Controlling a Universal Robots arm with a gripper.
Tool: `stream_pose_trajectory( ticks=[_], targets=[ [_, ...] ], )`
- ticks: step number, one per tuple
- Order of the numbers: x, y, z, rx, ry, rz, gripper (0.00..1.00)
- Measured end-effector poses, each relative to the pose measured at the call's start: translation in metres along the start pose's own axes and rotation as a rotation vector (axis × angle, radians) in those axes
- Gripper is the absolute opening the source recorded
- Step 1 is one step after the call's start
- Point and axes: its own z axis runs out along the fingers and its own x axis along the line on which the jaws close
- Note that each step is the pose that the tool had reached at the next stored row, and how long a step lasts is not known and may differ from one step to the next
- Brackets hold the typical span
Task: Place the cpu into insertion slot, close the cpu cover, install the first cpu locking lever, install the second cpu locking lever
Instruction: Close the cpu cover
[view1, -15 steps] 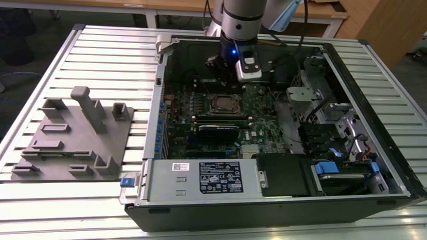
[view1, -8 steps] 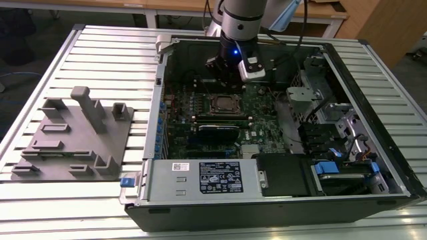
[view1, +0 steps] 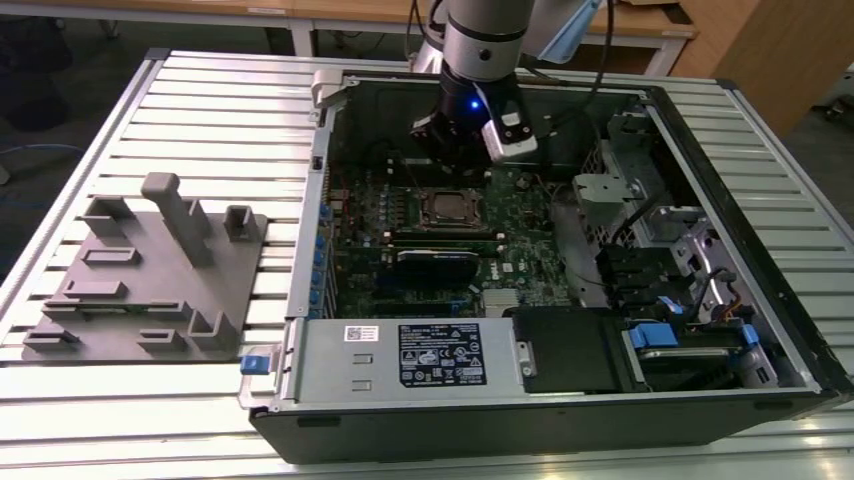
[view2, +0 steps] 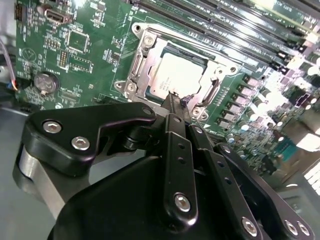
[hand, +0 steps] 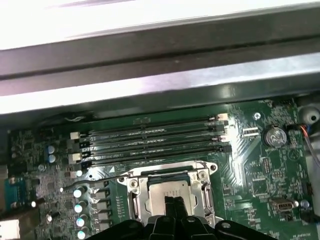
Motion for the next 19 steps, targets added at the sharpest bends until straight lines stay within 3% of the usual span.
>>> stream_pose_trajectory(
  ticks=[19],
  targets=[
    [0.0000, 0.0000, 0.0000, 0.0017, 0.0079, -0.208, 0.10]
  ],
)
